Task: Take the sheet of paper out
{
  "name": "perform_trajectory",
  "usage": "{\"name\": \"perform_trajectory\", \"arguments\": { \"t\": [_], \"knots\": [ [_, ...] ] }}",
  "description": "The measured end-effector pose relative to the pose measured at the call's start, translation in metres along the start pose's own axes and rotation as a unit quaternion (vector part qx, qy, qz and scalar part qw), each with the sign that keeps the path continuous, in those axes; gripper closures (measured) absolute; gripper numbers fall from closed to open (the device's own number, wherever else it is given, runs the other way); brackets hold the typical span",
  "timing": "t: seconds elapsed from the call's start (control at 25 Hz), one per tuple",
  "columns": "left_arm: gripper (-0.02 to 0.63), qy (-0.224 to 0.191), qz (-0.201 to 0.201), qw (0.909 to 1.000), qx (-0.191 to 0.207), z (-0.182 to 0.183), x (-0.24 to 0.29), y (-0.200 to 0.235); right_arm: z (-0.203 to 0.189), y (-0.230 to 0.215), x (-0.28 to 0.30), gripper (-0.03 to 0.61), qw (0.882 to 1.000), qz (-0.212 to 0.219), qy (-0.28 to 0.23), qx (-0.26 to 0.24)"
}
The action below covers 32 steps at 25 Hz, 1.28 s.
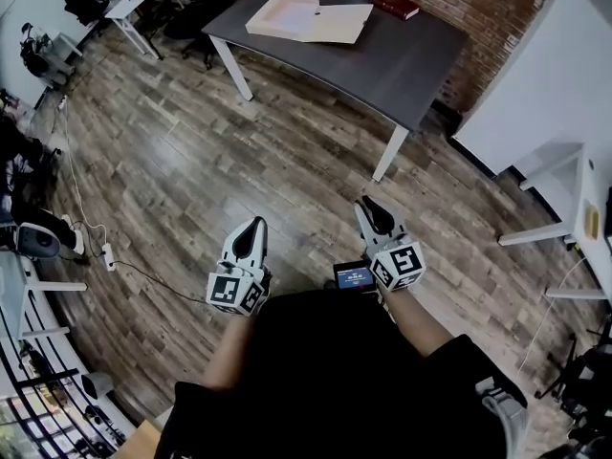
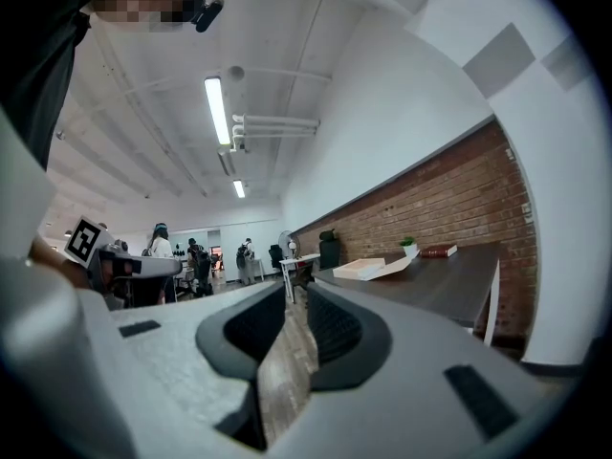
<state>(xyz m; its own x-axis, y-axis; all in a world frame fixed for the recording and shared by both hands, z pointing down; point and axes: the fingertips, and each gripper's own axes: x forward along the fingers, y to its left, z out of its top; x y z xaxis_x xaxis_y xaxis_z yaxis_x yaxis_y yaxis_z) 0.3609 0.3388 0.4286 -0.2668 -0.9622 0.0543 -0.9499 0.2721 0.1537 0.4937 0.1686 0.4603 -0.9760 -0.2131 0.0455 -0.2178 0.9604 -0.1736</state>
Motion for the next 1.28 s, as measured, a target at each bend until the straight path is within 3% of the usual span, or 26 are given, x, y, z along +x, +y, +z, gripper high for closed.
{"name": "perform_trajectory", "arguments": {
  "t": [0.4,0.68,1.0,1.28],
  "knots": [
    [0.618,0.007,0.029,0.9996,-0.003,-0.014,-0.003,0.023,-0.019,0.003,0.021,0.503,1.0,0.012,0.014,-0.002],
    [0.618,-0.002,0.035,0.9993,-0.016,-0.014,0.032,0.058,-0.017,-0.011,0.062,0.503,1.0,0.012,0.023,-0.01],
    [0.618,-0.01,0.021,0.9993,-0.029,0.003,0.112,0.116,0.008,-0.05,0.146,0.503,0.999,-0.001,0.027,-0.025],
    [0.618,-0.007,0.011,0.9998,-0.013,0.026,0.155,0.2,0.03,-0.038,0.249,0.503,0.999,0.001,0.024,-0.04]
  ]
}}
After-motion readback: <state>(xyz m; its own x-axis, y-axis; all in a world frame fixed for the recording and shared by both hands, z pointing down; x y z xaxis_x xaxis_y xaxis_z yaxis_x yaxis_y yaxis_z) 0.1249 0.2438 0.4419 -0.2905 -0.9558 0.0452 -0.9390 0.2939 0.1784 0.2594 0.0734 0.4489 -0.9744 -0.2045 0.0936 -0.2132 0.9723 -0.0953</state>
